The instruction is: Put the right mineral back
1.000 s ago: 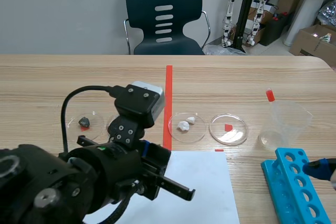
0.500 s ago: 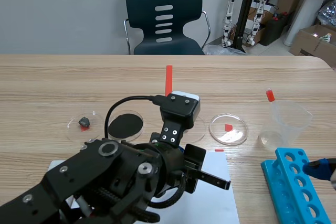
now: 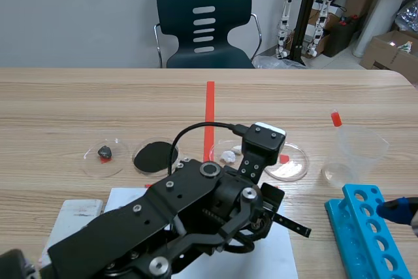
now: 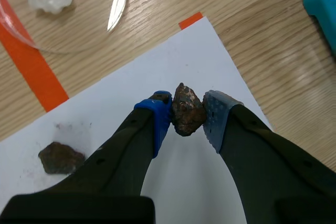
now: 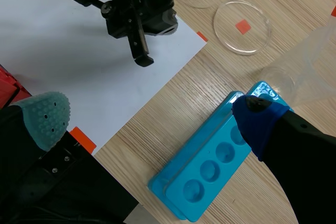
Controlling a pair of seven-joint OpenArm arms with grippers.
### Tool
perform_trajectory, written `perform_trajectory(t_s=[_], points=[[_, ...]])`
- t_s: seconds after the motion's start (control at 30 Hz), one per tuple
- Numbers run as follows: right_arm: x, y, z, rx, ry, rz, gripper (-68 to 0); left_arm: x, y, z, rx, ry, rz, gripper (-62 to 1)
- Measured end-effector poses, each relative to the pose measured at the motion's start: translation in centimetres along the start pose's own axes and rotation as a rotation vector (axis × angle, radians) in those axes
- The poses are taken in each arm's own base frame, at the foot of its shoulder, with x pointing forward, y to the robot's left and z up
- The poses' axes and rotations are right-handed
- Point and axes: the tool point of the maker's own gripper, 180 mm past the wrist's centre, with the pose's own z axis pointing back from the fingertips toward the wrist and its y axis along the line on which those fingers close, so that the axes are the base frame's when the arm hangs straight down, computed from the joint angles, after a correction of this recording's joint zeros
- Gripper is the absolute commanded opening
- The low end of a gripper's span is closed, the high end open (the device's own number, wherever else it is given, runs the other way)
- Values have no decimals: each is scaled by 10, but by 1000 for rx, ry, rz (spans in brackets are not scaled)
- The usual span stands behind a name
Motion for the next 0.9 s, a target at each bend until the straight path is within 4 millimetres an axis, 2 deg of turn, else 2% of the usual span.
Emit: perform_trajectory(t_s=[0.1, 0.2, 0.43, 0.9], points=[[0, 0, 0, 0, 0, 0, -19, 12, -10, -5, -18, -31, -6, -502], [0, 0, 0, 0, 0, 0, -19, 14, -19, -10, -38, -32, -18, -502], [0, 0, 0, 0, 0, 0, -19, -11, -5, -25, 6, 20, -36, -502], [0, 0, 0, 0, 0, 0, -19, -8, 2, -29, 20, -31, -46, -502]])
